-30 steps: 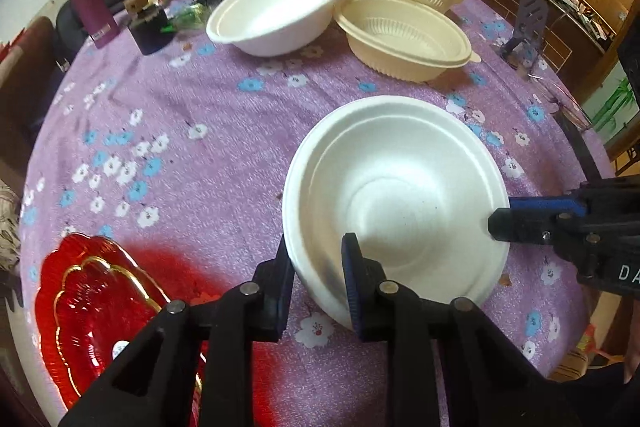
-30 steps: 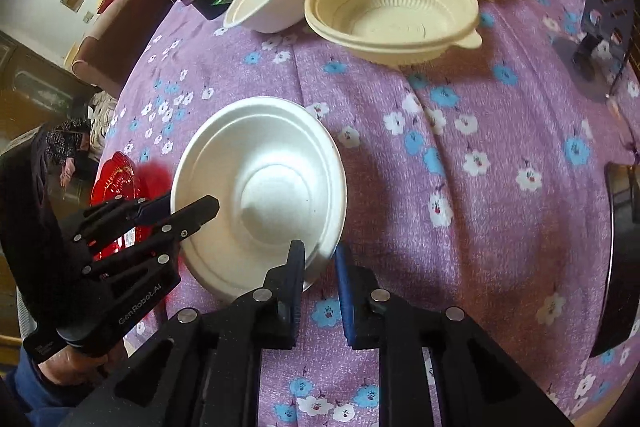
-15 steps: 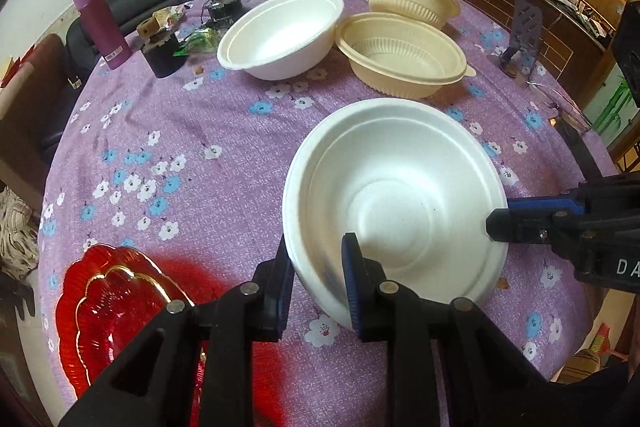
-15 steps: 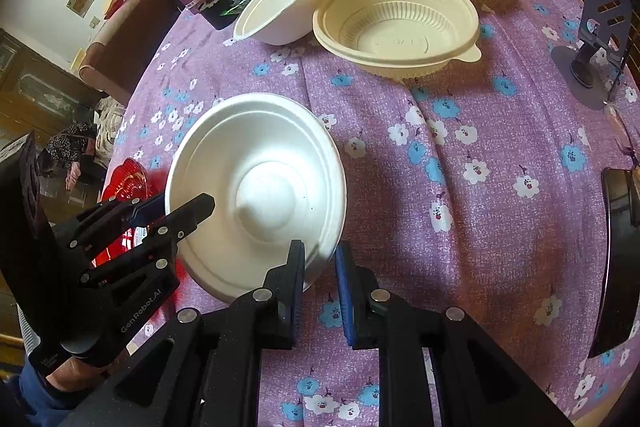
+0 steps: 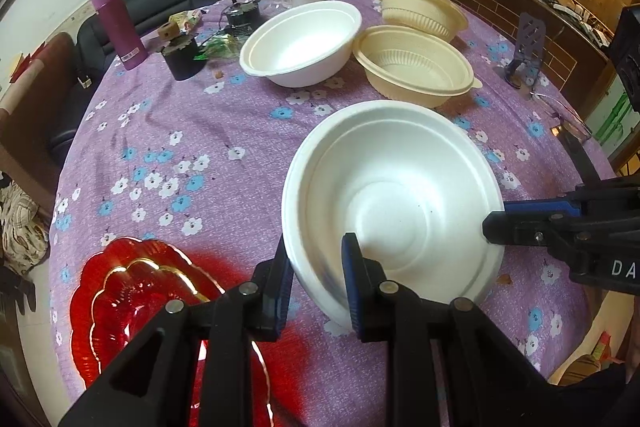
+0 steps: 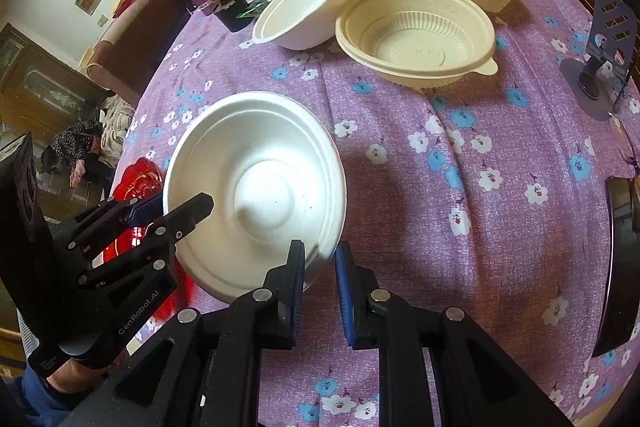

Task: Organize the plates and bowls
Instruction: 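Lift the white plate and carry it toward the red plate stack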

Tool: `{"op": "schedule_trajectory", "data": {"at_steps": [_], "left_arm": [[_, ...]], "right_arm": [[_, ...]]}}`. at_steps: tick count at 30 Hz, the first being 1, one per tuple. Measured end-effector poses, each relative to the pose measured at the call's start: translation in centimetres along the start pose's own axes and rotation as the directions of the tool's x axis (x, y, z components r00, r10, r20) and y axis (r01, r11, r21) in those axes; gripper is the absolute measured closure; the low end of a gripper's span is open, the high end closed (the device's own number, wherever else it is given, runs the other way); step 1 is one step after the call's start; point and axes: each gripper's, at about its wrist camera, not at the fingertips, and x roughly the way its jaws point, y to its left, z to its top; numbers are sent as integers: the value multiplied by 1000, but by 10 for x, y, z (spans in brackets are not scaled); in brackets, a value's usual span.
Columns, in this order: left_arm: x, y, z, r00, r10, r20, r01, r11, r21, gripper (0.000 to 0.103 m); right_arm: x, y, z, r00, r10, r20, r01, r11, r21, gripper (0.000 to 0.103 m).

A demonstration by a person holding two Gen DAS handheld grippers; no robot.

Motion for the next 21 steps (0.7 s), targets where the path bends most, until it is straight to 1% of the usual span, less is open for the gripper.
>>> {"op": "schedule_trajectory", "data": {"at_steps": [16, 21], "left_arm": [[-20, 28, -9, 999, 38, 29, -37, 998, -52, 80], [-31, 42, -15, 998, 53, 44, -49, 995, -86, 80]], "right_arm": [[6, 34, 7, 999, 31, 13, -30, 998, -49, 86], [8, 50, 10, 999, 45, 14, -44, 996, -73, 86]]}}
